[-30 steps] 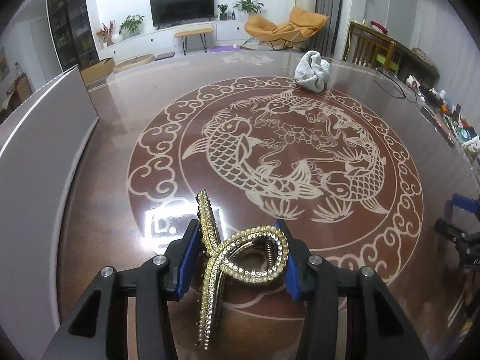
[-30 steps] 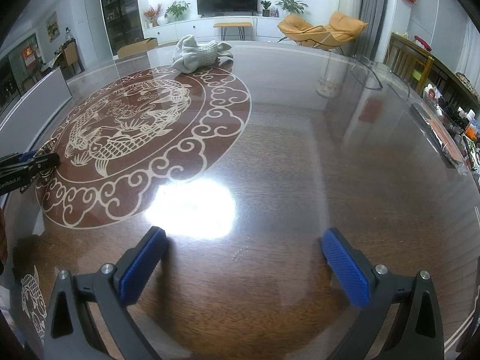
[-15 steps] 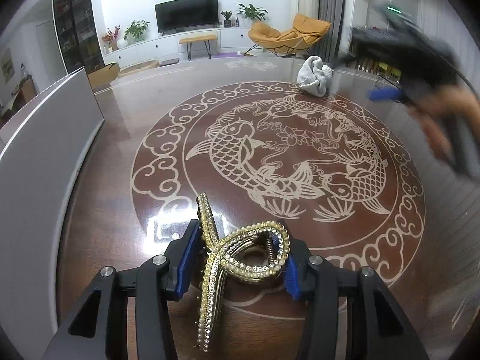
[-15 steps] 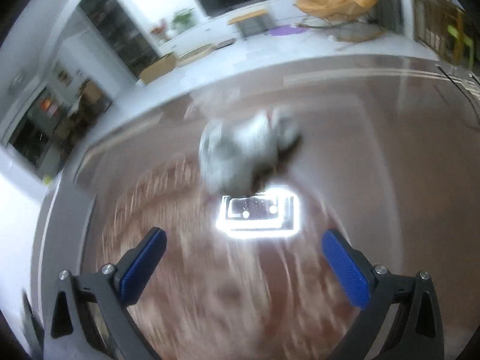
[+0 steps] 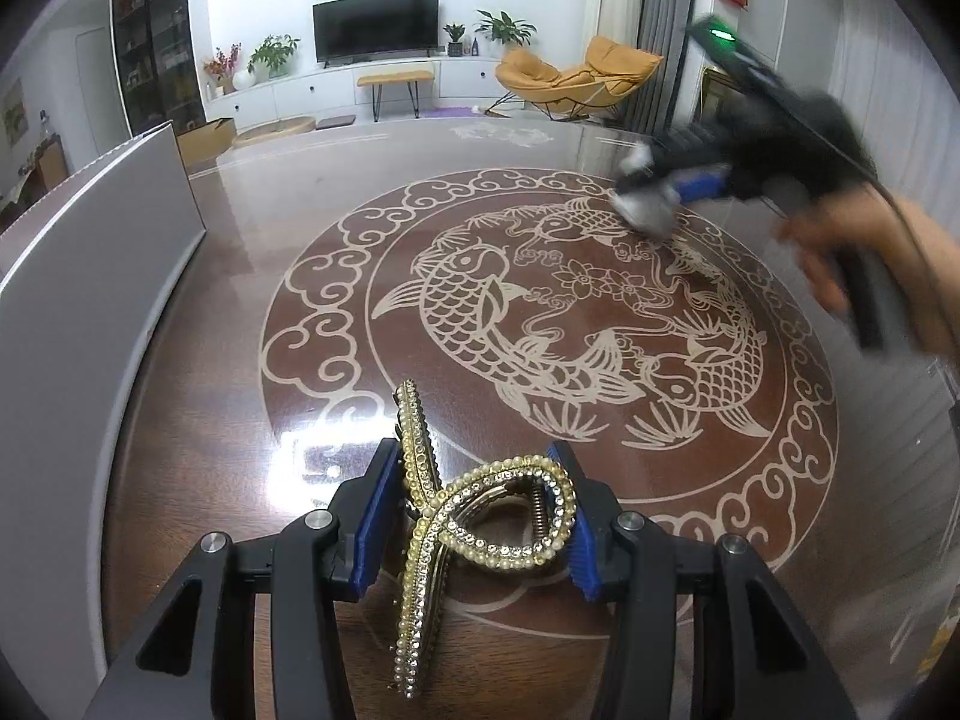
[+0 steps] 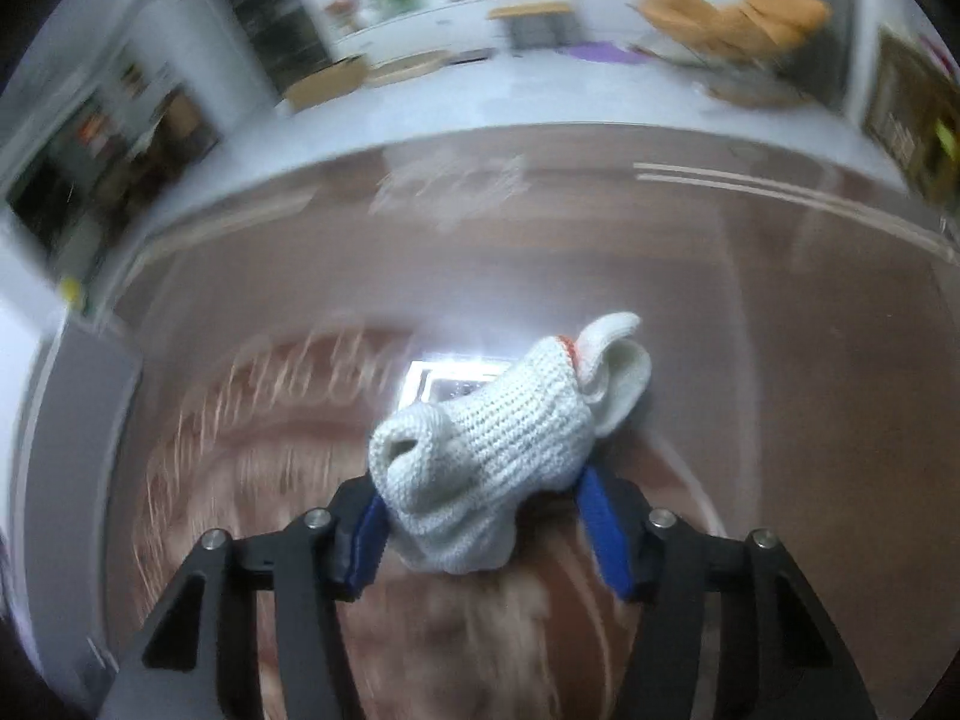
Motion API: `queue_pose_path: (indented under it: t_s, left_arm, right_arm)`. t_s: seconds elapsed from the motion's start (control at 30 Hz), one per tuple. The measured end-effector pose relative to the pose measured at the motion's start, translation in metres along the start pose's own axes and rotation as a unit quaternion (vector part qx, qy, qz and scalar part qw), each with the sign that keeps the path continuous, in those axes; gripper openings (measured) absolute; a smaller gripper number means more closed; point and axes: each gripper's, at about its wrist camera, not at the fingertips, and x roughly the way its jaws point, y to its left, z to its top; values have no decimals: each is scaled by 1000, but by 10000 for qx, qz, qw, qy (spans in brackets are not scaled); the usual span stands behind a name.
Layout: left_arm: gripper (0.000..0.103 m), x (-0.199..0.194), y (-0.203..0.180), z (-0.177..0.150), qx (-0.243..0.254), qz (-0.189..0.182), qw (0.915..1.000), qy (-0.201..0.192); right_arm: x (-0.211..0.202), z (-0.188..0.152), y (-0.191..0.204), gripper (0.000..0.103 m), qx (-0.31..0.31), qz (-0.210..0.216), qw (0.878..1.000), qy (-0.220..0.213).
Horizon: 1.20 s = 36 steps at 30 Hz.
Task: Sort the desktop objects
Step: 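Grasp the white knit glove with the right tool while the left tool holds the claw clip, then carry the claw clip and glove into the bin and open both tools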
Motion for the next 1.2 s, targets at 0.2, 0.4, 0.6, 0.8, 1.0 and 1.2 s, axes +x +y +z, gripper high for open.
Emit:
queue_pose_path:
  t_s: [0.2,0.4,0.6,0.8,1.0,1.2]
  left_arm:
    - [48,-3,3,-2,-44,-84,10000,-14]
    - [48,-27,-7,-32,-22,-131,9999,-5]
    - [57,-55,-9,-66,-145,-239,9996,-11]
    - [81,-62,7,-81,-125,-291,9994,110]
    - [85,-44,-3,-62,115,-133,9994,313]
    - [71,-20,-9,-32,58,70,9997,233]
  right_arm:
    - [-60,-125,37,57,-760,253,9968,-50]
    - [-115,-234,37,58,-592,516,9965,-300]
    - [-138,-277,23,84,-289,552,9978,-225]
    - [-143,-278,18,85,-196,500,9985,-63]
    - [-129,-268,41,87,-269,245,9993,-40]
    - [-129,-268,37,59,-132,-164,9997,-160]
